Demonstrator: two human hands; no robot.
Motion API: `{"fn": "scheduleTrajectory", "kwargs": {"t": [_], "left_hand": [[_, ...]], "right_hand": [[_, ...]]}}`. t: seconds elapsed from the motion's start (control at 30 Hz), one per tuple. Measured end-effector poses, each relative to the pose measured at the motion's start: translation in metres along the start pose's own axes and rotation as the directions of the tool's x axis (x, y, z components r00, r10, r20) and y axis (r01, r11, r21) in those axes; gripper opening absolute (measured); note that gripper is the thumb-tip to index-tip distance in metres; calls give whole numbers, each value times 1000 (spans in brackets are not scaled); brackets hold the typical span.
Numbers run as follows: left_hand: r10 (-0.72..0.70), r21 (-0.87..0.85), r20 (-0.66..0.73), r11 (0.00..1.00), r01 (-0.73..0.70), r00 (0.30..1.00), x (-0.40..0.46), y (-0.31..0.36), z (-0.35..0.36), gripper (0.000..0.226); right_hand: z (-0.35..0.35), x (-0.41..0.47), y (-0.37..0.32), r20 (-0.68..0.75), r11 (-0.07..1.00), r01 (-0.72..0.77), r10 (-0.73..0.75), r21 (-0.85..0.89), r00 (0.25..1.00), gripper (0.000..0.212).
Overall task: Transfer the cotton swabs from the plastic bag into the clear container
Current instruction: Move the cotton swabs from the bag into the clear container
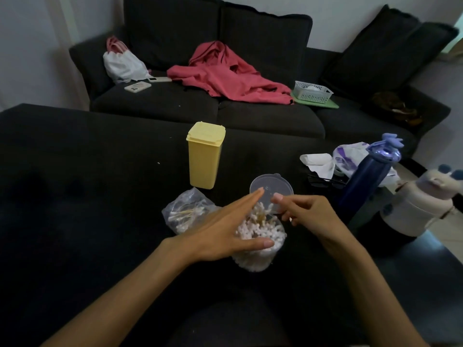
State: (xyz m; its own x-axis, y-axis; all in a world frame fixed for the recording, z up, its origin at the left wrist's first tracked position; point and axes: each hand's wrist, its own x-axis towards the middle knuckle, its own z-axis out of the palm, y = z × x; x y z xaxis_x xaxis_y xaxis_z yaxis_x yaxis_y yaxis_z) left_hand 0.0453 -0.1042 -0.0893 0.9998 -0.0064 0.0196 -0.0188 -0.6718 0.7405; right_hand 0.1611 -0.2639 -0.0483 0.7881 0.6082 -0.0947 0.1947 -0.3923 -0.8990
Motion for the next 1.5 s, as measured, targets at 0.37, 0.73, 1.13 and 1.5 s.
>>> {"fn": "scheduleTrajectory", "kwargs": {"t": [0.37,0.73,1.13,1.5], "left_hand": [[53,561,19,826,-54,998,4,-2,15,62],[230,337,-379,937,-97,896,-13,2,0,48],[-149,-3,-447,986,165,882,14,-4,-1,14],[-243,-35,-438,967,254,866,30,-7,3,40]], "right_hand": [[20,8,24,-62,982,-154,161,112,985,22],[8,-1,9,-60,998,15,-11,65,998,13],[33,12,21,-258,990,119,-136,-79,957,7],[34,18,28,-239,947,72,-151,-313,959,12]]}}
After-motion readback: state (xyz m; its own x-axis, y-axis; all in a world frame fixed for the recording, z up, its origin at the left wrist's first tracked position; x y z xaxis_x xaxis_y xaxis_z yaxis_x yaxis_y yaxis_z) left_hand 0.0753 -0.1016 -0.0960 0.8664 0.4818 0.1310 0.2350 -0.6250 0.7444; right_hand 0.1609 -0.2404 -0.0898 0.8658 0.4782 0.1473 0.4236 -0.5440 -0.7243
